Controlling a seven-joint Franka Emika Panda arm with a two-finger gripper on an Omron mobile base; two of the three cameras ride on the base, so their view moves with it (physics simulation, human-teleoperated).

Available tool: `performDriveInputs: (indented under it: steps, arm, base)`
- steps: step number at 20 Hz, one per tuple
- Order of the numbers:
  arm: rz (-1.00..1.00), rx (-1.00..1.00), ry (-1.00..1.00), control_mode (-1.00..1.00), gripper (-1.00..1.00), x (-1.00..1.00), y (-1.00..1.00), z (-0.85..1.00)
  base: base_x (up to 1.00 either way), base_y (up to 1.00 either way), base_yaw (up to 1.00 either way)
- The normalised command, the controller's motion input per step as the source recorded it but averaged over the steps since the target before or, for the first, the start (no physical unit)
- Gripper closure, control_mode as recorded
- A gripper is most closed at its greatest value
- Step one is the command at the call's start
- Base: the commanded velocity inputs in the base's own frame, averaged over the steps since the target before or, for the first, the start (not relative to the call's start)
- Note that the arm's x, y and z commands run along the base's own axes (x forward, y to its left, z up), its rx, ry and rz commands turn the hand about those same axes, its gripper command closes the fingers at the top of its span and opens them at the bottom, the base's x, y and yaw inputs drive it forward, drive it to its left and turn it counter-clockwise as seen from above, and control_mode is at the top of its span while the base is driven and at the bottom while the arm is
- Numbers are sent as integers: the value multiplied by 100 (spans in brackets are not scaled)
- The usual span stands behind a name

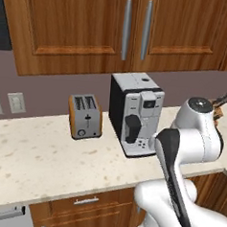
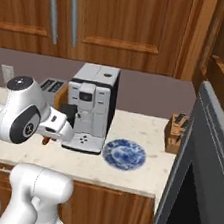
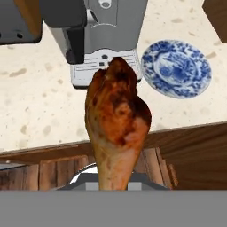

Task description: Place the chicken drumstick on the rack of the oven.

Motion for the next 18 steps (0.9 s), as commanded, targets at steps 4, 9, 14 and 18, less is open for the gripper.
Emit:
performDriveInputs:
  steps: [4,9,14,18]
  arm:
    - [0,0,0,100,100,0,0,0]
    - [0,0,0,100,100,0,0,0]
    - [0,0,0,100,100,0,0,0]
    - [0,0,0,100,100,0,0,0]
  base:
    - [-74,17,-54]
    - [-71,23,-61]
    - [-18,22,-78]
    - [-23,11,-79]
